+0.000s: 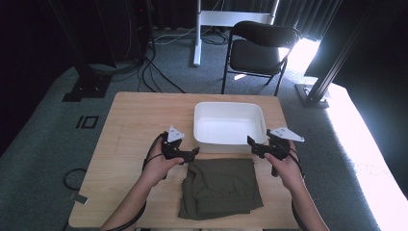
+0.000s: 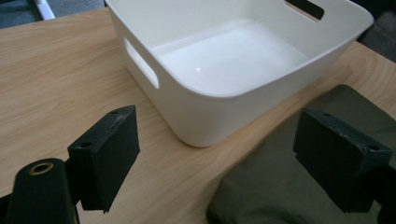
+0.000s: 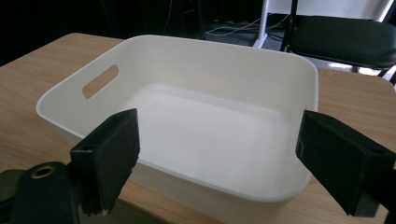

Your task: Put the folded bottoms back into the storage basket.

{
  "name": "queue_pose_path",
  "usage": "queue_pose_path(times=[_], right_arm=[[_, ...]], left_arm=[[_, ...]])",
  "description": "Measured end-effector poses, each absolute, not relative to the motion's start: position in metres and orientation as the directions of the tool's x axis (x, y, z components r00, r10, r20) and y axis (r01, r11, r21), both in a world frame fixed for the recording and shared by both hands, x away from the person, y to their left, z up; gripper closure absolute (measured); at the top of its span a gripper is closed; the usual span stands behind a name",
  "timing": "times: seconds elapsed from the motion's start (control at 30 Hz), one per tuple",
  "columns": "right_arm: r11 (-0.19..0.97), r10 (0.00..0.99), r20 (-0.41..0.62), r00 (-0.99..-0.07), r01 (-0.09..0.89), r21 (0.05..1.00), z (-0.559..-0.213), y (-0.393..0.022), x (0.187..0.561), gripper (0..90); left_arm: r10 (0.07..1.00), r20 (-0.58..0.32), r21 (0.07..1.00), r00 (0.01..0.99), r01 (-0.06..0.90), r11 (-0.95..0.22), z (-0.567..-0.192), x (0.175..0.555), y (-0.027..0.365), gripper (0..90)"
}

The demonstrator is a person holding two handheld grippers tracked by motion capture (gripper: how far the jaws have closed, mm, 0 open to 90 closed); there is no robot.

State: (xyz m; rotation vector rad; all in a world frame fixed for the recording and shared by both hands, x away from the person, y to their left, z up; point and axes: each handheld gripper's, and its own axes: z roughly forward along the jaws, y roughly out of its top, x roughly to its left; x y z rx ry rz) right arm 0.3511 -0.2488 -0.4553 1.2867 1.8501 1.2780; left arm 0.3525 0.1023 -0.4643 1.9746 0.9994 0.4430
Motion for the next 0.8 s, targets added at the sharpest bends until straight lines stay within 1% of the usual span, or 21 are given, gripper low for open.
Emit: queue_pose_path(times=[0.43, 0.8], right_arm=[[0.092, 0.908, 0.092, -0.409, 0.408, 0.908, -0.472, -0.249, 0.323, 13.5], [0.097, 0.907, 0.102, -0.409, 0.439, 0.893, -0.492, -0.248, 0.311, 13.6]], left_arm=[[0.761, -0.058, 0.815, 0.647, 0.471, -0.338, -0.471, 0.333, 0.094, 15.8], [0.751, -0.081, 0.796, 0.655, 0.497, -0.347, -0.488, 0.319, 0.093, 15.8]])
